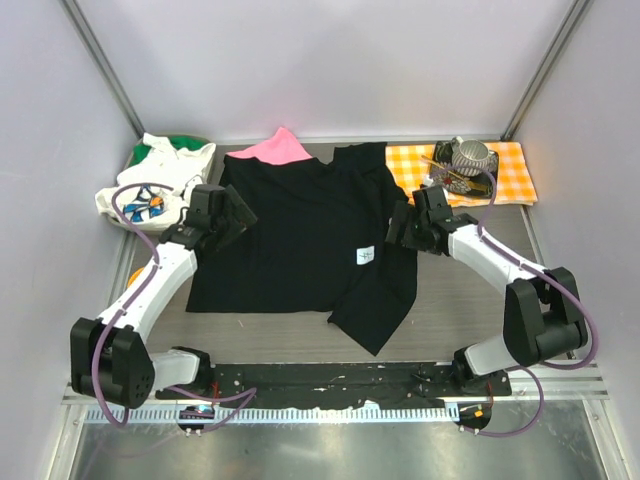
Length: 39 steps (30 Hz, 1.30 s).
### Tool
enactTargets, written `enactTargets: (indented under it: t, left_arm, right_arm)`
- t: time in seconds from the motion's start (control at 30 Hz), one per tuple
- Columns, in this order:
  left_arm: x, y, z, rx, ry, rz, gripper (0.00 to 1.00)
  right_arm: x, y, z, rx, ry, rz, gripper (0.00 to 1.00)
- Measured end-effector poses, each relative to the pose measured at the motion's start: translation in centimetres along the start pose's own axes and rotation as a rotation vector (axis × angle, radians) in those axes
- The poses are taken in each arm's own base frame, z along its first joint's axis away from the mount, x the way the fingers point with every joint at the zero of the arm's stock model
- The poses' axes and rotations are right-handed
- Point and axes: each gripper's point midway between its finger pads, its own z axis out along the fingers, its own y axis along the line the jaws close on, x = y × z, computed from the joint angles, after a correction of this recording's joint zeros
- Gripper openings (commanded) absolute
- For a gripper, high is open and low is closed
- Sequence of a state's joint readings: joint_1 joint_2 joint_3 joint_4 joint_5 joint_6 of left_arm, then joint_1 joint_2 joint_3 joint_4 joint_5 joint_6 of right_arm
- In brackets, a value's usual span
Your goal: Fold and stack the t-shirts
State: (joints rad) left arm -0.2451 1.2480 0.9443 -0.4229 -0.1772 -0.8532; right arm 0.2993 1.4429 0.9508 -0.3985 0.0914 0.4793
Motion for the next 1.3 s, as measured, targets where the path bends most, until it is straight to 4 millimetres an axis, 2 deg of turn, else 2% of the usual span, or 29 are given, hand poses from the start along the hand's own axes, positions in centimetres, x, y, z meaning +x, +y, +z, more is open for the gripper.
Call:
enactTargets:
  t: [0.1,0.3,0.53,0.67,0.73,0.83,1.03,1.2,1.3]
  left_arm:
    - [0.8,0.6,0.1,-0.008,0.020,0.005,1.00]
    - [1.6,1.1,0.0,-0.006,0.033,0.011,1.00]
    - [3.0,2.4,0.4,-0.032,0.062,0.025,1.00]
    - [2.9,2.4,0.4,-0.030,0.060,0.033,1.00]
    - [2.9,2.4,0.4,-0.030,0.060,0.036,1.00]
    - [2.9,2.5,0.4,-0.034,0.059,0.038,1.00]
    - [2.5,2.9,0.0,-0.052,0.036,0.038,1.00]
    - [2.5,3.2,-0.8,-0.047,0.030,0.035,1.00]
    - [3.1,4.0,-1.4,-0.064,0.045,0.040,1.00]
  right_arm:
    - [2.6,-0.6,0.7,0.000,0.069,0.028,0.95]
    - [2.4,1.1,1.2,-0.084,0.048,0.077,0.95]
    - [4.7,1.9,2.8,-0.136,0.106,0.116,0.94]
    - [5.7,1.5,3.8,-0.115,0.134,0.122,0.93]
    - [5.4,1.0,4.0,-0.085,0.116,0.123,0.93]
    - [5.2,-0.8,4.0,0.028,0.094,0.125,0.95]
    - [5.3,-5.5,2.4,0.269,0.066,0.117,0.96]
    - [4.2,-6.9,0.6,0.328,0.016,0.123,0.96]
    - [3.3,-6.6,-1.4,0.319,-0.012,0.109,0.96]
